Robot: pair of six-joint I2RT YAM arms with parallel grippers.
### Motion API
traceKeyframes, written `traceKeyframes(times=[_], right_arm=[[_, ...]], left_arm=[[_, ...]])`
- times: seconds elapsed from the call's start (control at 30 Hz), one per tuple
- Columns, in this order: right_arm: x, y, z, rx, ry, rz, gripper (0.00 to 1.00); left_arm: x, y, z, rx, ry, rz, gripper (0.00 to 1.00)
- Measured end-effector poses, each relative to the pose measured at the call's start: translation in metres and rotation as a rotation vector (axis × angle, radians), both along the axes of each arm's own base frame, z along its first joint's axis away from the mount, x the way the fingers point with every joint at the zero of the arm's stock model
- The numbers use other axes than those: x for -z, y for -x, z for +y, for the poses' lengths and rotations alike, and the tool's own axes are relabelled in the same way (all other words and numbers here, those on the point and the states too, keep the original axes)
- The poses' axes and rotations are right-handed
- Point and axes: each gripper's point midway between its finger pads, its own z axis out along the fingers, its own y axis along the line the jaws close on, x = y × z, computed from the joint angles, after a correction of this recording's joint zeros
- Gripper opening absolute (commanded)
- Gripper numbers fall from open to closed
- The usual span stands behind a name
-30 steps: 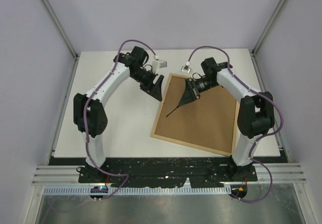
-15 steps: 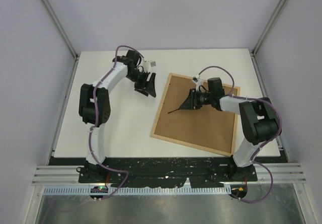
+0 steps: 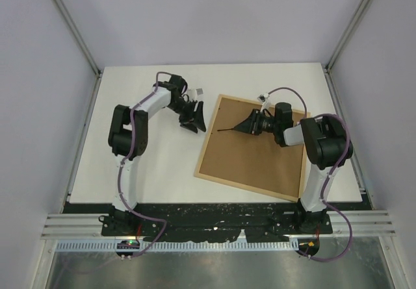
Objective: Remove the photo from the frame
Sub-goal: Release the photo frame item from the photo frame.
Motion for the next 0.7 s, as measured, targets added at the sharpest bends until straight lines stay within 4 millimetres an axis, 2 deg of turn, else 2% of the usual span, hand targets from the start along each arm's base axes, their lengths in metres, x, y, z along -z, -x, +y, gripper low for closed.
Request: traceKeyframes(times=[0.23, 0.37, 0.7], right_arm=[[0.002, -0.001, 0.005, -0.015, -0.05, 0.009, 0.08], [0.004, 0.002, 0.008, -0.039, -0.074, 0.019, 0.08], [0.007, 0.009, 0.012, -0.071, -0.108, 0.053, 0.08]], left_arm=[[0.01, 0.01, -0.015, 0.004, -0.032, 0.026, 0.42], [0.015, 0.014, -0.021, 0.012, -0.046, 0.03, 0.39], [0.032, 0.017, -0.022, 0.001, -0.067, 0.075, 0.38]])
